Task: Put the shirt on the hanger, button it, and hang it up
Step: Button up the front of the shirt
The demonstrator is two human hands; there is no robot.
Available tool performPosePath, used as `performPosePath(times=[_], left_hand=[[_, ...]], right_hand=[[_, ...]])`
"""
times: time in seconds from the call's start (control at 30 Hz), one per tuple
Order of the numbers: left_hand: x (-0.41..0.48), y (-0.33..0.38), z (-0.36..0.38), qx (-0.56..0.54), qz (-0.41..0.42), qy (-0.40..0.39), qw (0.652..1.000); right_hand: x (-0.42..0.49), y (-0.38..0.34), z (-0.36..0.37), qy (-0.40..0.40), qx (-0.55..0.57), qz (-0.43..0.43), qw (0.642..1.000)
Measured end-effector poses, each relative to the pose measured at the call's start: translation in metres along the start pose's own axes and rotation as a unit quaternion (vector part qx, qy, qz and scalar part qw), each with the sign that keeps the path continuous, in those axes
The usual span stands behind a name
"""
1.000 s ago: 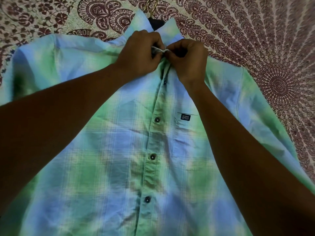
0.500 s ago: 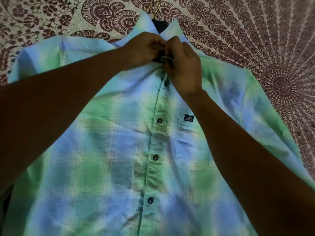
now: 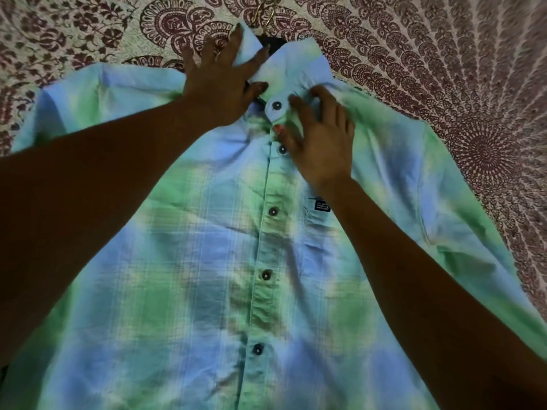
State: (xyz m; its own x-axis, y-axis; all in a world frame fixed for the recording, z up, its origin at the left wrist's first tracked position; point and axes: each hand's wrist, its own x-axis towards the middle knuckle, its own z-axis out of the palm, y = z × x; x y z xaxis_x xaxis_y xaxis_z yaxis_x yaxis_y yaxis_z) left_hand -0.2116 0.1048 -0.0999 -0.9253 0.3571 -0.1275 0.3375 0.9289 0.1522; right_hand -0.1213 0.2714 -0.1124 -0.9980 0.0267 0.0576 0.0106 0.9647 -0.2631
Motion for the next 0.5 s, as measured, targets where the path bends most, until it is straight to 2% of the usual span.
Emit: performPosePath(times=[0.1, 0.17, 0.23, 0.3, 0.33, 0.43, 0.5], left_hand=[[0.012, -0.001, -0.005, 0.001, -0.022, -0.011, 1.0], [0.019, -0.007, -0.01, -0.068, 0.0, 0.004, 0.998], [0.022, -0.018, -0.021, -0.165, 0.024, -0.008, 0.986], [0.022, -0.029, -0.03, -0.168, 0.041, -0.035, 0.984], [0.021, -0.033, -0.032, -0.154, 0.046, -0.031, 0.986], [0.025, -0.035, -0.03, -0.15, 0.066, 0.068, 0.984], [0.032, -0.035, -0.028, -0.167, 0.037, 0.115, 0.979]], right_hand=[[-0.004, -0.008, 0.002, -0.014, -0.04, 0.026, 0.999], [0.0, -0.013, 0.001, -0.037, -0.058, 0.047, 0.997], [0.007, -0.014, -0.005, 0.037, -0.035, 0.067, 0.996], [0.021, -0.01, -0.012, 0.111, 0.009, 0.108, 0.988], [0.031, -0.005, -0.015, 0.098, 0.024, 0.138, 0.985], [0.058, 0.008, -0.022, 0.005, 0.05, 0.198, 0.979], [0.065, 0.012, -0.025, 0.022, 0.096, 0.196, 0.976]])
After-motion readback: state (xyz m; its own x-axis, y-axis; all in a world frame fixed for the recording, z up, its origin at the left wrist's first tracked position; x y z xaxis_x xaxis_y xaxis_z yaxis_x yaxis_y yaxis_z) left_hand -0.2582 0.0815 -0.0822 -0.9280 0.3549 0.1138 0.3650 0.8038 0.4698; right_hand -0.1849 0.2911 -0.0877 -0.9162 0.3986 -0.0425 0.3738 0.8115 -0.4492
